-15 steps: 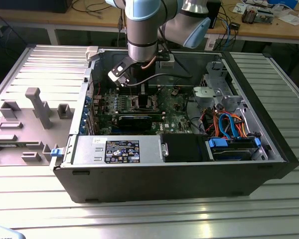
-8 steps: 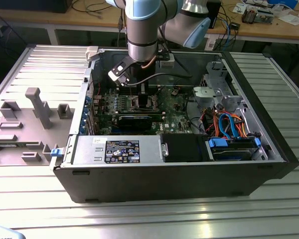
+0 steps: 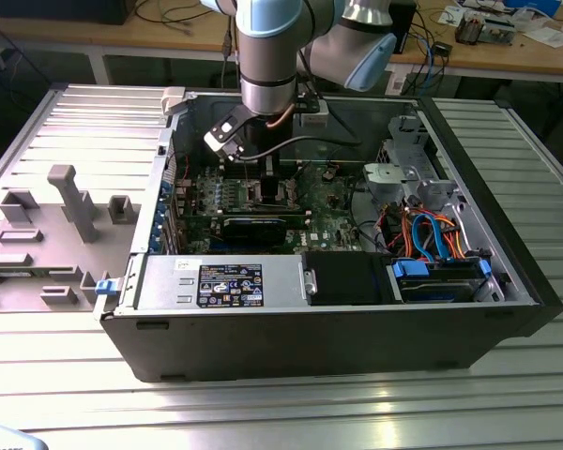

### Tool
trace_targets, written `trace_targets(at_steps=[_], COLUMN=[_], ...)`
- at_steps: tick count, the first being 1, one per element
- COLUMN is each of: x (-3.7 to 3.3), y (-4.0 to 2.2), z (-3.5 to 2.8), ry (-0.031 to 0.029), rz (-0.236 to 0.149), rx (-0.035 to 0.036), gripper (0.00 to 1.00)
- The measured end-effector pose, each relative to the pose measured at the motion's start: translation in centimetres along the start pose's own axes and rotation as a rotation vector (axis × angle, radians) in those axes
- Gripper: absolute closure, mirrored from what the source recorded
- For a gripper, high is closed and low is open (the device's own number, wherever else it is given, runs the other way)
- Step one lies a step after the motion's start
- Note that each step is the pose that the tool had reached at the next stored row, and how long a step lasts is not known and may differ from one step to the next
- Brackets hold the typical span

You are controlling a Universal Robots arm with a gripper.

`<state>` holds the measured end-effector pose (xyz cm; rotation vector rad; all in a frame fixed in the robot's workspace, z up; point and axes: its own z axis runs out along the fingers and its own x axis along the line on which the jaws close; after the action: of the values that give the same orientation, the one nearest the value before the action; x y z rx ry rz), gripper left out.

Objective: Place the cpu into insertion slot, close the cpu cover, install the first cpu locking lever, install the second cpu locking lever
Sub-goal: 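Place the cpu into insertion slot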

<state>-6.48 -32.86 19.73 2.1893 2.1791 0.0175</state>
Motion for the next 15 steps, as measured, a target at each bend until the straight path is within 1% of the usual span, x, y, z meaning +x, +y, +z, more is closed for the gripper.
trace_targets(at_steps=[10, 13, 14, 15], x=[-0.01, 0.01, 0.00, -0.01], y=[0.00, 0.00, 0.00, 0.00], z=[0.12, 0.16, 0.15, 0.14], ry=[0.0002, 0.0010, 0.0009, 0.0005], rz=[0.000, 0.000, 0.000, 0.000], rx=[-0.0001, -0.0007, -0.0006, -0.0003], gripper=[0.45, 0.45, 0.38, 0.38])
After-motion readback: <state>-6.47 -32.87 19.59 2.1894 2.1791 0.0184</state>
